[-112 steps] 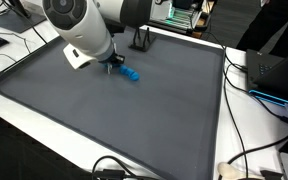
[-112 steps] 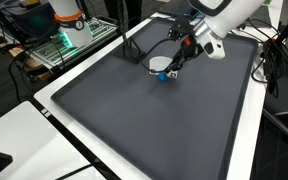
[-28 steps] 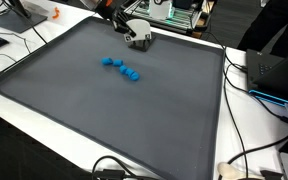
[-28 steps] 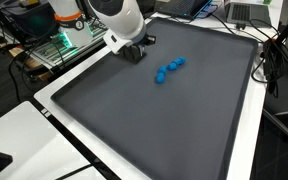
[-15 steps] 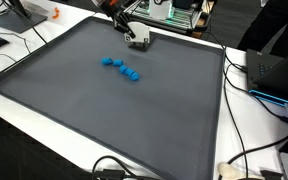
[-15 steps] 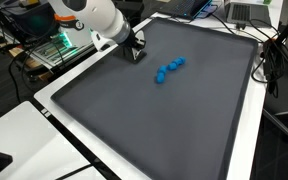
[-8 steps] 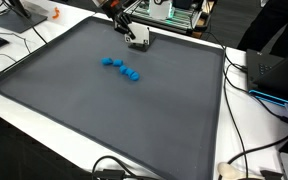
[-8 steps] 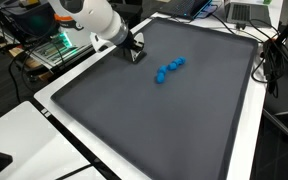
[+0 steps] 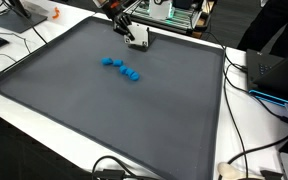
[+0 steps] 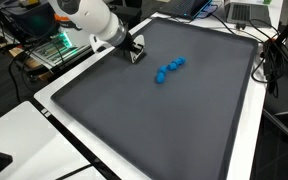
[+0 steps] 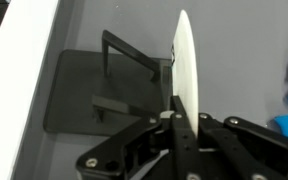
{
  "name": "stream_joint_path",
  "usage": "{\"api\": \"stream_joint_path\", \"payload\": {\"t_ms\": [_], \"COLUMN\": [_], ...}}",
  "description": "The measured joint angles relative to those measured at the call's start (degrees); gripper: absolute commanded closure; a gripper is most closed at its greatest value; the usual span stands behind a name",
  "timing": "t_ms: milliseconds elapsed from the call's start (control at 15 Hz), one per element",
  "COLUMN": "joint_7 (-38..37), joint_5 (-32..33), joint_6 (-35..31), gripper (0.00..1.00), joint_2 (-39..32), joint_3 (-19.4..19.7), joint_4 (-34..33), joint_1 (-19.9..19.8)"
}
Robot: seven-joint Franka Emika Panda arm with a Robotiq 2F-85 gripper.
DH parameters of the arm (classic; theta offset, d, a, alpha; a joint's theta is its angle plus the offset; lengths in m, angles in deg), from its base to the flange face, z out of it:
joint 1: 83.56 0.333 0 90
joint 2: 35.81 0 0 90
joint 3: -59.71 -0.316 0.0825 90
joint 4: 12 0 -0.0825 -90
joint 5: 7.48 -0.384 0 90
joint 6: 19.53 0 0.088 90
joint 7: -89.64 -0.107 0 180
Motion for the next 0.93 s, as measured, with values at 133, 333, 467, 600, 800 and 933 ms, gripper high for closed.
{"api": "stream_joint_path", "payload": {"t_ms": [133, 333, 467, 600, 800, 933], "joint_7": [0.0, 0.0, 0.0, 0.0, 0.1, 0.1], "joint_5": [0.0, 0.0, -0.8, -1.8, -2.7, -2.7], "joint_6": [-1.0, -1.8, -2.2, -2.7, -3.4, -3.8], "gripper": [0.99, 0.99, 0.99, 0.99, 0.99, 0.99], "joint_2": [0.0, 0.0, 0.0, 0.0, 0.0, 0.0], "joint_3": [0.0, -0.1, -0.1, -0.2, -0.3, -0.4], "joint_4": [0.5, 0.9, 1.0, 1.1, 1.3, 1.6], "joint_1": [0.1, 0.1, 0.1, 0.1, 0.2, 0.2]}}
